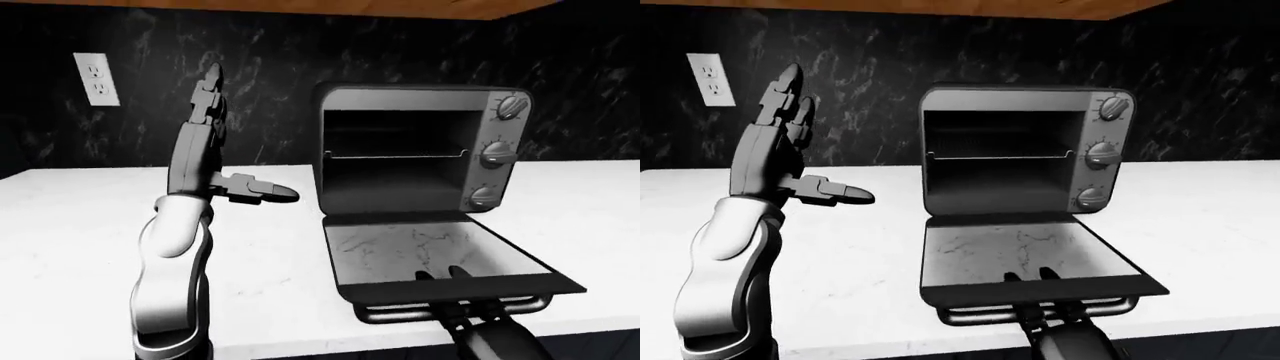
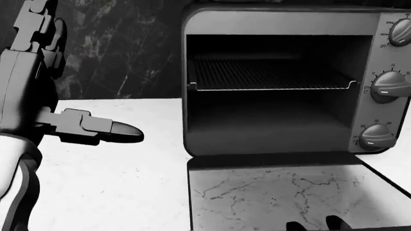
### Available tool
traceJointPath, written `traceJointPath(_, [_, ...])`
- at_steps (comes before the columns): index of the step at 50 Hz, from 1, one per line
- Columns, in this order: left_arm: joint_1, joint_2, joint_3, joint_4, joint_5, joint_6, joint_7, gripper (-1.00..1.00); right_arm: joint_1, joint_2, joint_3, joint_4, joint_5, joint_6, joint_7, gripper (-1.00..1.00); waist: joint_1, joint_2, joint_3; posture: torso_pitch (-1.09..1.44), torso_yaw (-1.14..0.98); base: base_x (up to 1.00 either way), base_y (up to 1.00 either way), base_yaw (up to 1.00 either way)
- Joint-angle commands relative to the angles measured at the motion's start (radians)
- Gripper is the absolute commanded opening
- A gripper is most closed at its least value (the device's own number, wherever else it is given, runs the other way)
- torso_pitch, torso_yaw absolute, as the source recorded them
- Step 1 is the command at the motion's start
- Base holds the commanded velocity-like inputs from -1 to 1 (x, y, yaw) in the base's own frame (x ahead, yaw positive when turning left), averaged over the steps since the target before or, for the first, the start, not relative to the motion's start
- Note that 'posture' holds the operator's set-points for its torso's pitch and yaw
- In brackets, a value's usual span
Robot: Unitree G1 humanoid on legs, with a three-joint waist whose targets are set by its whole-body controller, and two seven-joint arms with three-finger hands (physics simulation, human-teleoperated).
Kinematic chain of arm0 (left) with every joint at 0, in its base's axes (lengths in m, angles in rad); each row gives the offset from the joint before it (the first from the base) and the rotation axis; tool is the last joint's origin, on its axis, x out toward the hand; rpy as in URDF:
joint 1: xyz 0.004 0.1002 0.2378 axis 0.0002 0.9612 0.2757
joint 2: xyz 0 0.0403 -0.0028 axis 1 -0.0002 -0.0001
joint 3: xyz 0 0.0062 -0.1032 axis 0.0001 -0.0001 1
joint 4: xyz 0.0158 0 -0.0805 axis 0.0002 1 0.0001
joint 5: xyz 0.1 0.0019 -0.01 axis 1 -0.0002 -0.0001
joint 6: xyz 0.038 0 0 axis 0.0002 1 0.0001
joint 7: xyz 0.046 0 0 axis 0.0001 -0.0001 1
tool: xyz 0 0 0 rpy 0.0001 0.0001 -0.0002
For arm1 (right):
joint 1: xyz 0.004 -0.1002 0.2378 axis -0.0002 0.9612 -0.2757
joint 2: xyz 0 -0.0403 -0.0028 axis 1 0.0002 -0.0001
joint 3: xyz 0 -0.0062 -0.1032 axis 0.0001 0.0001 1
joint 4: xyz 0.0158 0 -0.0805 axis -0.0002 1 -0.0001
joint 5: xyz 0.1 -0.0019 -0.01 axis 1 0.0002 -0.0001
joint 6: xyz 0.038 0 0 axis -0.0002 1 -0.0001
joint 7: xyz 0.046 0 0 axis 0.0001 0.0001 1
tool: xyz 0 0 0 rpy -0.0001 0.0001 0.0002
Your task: Open the toaster oven door.
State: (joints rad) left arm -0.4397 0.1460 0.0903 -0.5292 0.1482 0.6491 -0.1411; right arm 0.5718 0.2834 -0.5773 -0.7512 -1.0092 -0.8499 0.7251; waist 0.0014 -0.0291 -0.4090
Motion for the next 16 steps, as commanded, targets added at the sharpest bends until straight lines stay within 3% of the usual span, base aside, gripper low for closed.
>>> traceJointPath(1, [-0.027,0.003,0.006,-0.016,0.002,-0.023,0.005,1.00,0.037,0.029,-0.034,0.036,0.016,-0.064,0.001,1.00,-0.006,0.011,0.009,-0.60,0.00,0.00,0.00,0.00])
traceJointPath(10, [-0.021,0.000,-0.001,-0.018,0.007,-0.027,0.005,1.00,0.032,0.105,-0.167,0.089,0.060,-0.211,0.028,1.00,-0.001,-0.007,0.006,-0.60,0.00,0.00,0.00,0.00])
traceJointPath(16, [-0.029,0.000,0.000,-0.019,0.005,-0.019,0.001,1.00,-0.003,0.127,-0.195,0.073,0.098,-0.222,0.096,1.00,-0.005,-0.008,0.008,-0.60,0.00,0.00,0.00,0.00])
